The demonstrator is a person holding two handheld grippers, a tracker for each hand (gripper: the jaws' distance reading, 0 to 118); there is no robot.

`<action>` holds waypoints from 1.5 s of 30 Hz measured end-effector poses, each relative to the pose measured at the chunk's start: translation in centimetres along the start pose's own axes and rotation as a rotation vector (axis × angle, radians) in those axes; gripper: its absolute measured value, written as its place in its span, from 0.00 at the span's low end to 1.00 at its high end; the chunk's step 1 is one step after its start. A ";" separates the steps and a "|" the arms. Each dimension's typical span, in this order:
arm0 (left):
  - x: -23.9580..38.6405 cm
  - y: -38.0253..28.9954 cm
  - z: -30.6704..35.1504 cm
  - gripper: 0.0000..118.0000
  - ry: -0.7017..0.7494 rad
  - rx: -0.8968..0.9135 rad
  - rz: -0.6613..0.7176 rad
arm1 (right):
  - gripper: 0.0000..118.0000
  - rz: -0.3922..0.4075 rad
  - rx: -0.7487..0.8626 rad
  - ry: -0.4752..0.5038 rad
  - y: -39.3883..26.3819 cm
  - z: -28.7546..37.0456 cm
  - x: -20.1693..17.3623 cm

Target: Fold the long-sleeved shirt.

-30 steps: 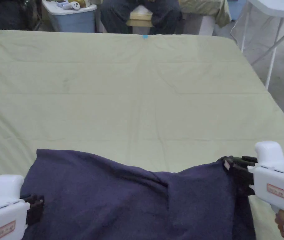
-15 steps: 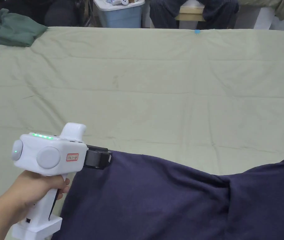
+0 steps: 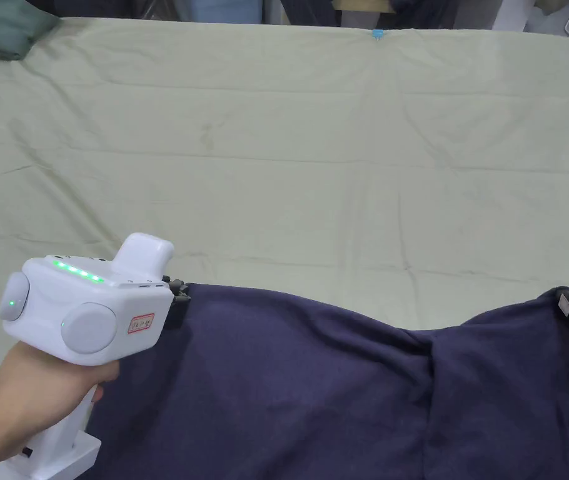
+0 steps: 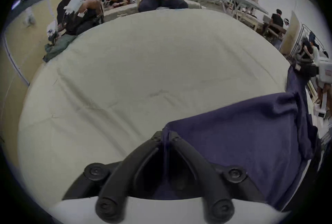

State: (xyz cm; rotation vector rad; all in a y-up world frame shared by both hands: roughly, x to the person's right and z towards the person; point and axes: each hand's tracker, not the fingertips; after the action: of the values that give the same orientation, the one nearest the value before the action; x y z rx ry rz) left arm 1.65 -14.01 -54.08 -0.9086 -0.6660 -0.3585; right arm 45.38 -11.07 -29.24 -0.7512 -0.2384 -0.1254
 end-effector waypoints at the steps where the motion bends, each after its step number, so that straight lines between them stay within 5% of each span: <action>1: 0.3 0.5 0.7 0.05 0.006 0.013 0.037 | 0.27 -0.003 0.012 -0.005 0.2 0.4 -0.1; 8: -1.2 3.8 5.5 0.05 0.150 0.165 0.108 | 0.27 0.056 0.188 -0.128 3.8 3.4 -0.9; 17: -0.5 7.7 8.0 0.05 0.204 0.286 0.078 | 0.27 0.105 0.274 -0.129 8.4 3.3 -1.0; 25: 0.5 -3.5 13.9 0.05 0.163 0.300 0.013 | 0.27 0.183 0.328 -0.066 -1.2 9.8 -0.7; 30: 3.2 -11.4 15.0 0.05 0.158 0.156 -0.126 | 0.27 0.225 0.284 -0.071 -8.3 13.1 -1.5; 33: 4.3 -15.0 14.8 0.05 0.140 0.105 -0.108 | 0.27 0.309 0.220 -0.090 -11.7 13.5 -2.5; 39: 6.9 -18.9 12.1 0.06 0.249 0.047 -0.263 | 0.27 0.316 0.148 -0.096 -16.5 11.4 -2.7; 40: 7.2 -18.9 11.7 0.11 0.282 0.059 -0.311 | 0.33 0.301 0.145 -0.100 -16.5 11.3 -2.6; 41: 7.8 -19.0 11.5 0.28 0.293 0.045 -0.346 | 0.46 0.288 0.151 -0.114 -16.3 11.5 -2.6; 43: 7.6 -18.1 11.9 0.76 0.341 0.039 -0.346 | 0.96 0.231 0.113 -0.092 -15.0 12.1 -2.0; 45: 6.5 -17.3 14.3 0.95 0.255 0.088 -0.285 | 1.00 0.182 0.152 -0.038 -13.2 14.8 -1.2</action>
State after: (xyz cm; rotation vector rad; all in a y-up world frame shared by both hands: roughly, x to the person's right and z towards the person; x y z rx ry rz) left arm -8.38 -12.39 -33.07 -0.6697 -0.5708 -0.6823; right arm 39.14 -10.46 -10.42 -0.6210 -0.2120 0.0784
